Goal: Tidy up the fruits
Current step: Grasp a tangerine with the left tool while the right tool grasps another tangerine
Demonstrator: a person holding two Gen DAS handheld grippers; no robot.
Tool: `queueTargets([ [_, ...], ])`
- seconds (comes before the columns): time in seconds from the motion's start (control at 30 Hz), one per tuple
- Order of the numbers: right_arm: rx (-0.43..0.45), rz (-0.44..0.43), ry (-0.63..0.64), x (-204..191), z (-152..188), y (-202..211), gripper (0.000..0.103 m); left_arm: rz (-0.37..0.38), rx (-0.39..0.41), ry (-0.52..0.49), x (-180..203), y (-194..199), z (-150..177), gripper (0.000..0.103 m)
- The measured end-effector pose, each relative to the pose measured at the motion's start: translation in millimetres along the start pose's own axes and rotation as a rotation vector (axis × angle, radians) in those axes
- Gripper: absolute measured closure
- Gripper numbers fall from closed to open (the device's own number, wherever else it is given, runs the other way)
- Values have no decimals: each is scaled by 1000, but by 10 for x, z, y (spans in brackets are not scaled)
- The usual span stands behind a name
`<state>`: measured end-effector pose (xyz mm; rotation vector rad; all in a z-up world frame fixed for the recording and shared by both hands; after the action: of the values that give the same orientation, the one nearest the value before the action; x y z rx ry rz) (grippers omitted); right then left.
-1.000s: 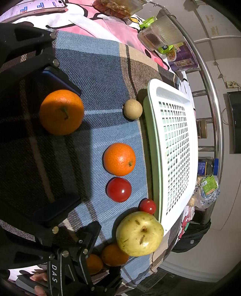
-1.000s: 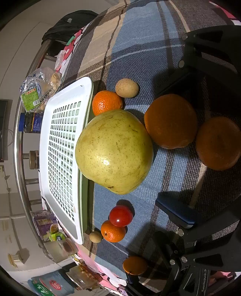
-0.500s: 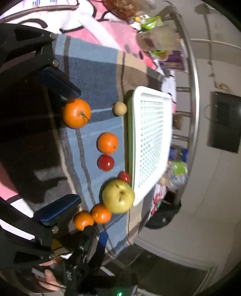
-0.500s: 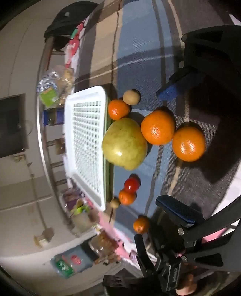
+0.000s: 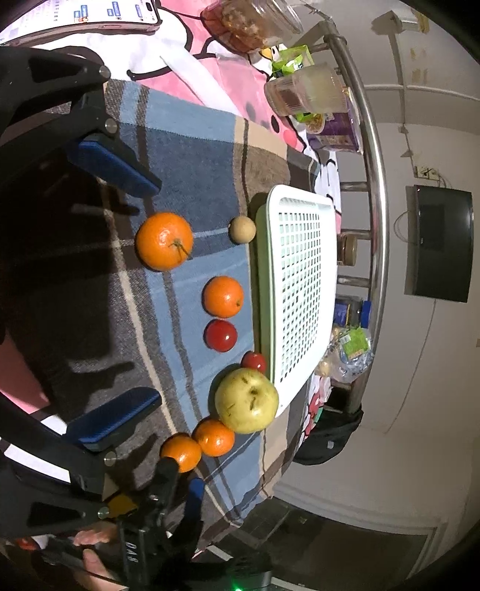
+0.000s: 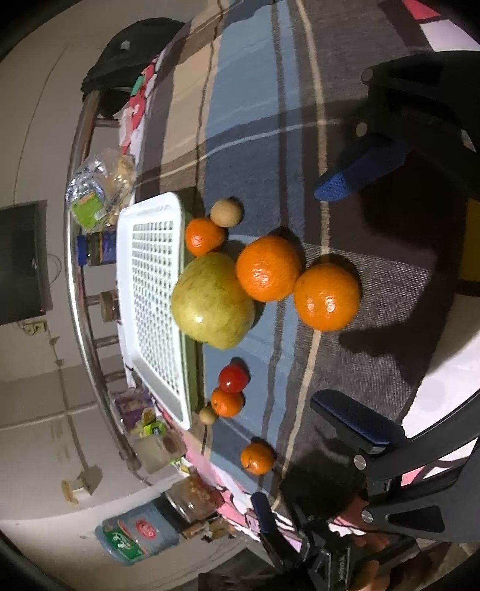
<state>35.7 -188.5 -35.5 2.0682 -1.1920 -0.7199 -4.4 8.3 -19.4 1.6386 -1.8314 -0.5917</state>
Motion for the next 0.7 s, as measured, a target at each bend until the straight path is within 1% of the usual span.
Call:
queueTargets([
  [0.1, -1, 42, 19, -37, 36, -37, 6, -11, 9, 3, -11, -25, -6, 0],
  [0.23, 2, 92, 31, -47, 43, -54, 17, -30, -2, -8, -4, -47, 3, 0],
  [0.4, 20, 157, 42, -33, 29, -24, 17, -53, -19, -29, 25, -74, 14, 0],
  [0.53, 3, 172, 58, -50, 29, -60, 17, -57, -39, -28, 21, -111, 33, 0],
  [0.7, -5, 186, 67, -63, 39, -73, 17, -45, -42, -31, 30, -113, 32, 0],
])
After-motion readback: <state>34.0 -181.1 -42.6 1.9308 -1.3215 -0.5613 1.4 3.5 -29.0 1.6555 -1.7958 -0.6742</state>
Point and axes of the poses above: each gripper's, at about its wrist camera, not at the fingertips, and y roughly against the way its jaws point, x to its right, z to its underside, the point moved 8 cm from there along -y, roughly the way its jaws point, and after that the axes turned 3 degrees about -x, right-handed, at the moved point
